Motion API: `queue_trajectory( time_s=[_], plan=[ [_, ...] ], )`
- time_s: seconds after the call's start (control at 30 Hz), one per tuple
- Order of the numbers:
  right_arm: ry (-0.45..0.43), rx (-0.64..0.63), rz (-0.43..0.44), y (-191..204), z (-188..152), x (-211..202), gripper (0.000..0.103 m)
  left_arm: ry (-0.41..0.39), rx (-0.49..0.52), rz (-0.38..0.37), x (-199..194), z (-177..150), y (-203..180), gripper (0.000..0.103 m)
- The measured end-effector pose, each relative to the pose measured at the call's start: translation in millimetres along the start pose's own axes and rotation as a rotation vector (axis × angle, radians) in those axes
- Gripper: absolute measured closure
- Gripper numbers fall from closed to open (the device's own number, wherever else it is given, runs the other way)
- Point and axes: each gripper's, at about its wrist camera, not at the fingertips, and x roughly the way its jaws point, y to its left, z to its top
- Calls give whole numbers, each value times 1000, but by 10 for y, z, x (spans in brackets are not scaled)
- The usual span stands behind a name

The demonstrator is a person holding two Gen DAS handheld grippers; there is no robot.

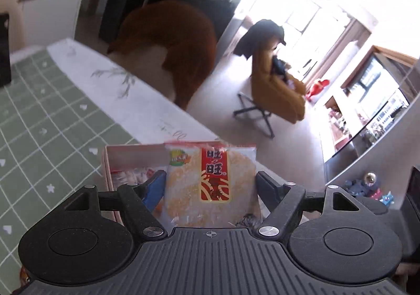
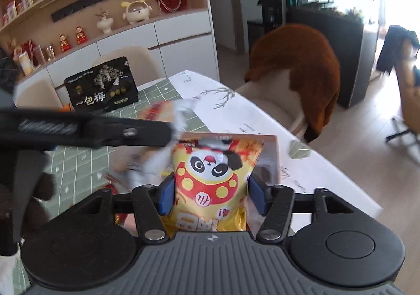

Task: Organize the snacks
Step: 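Carry both packets over the pink box and open both grippers to drop them, then grasp the red spicy-strip pouch with the right gripper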

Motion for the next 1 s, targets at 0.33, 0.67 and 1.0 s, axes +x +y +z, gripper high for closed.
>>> queue_trajectory(
  time_s=[0.33, 0.67, 1.0],
  plan=[
    [65, 29, -84, -168, -294, 65, 31, -58, -42, 76, -63, -405, 345, 27],
    [190, 49, 20, 440, -708, -63, 30, -118, -248, 344, -1206, -1537, 1045, 27],
    [331, 192, 140, 1766, -590, 775, 27, -82, -245, 388, -1822, -2211, 1114, 28]
  ],
)
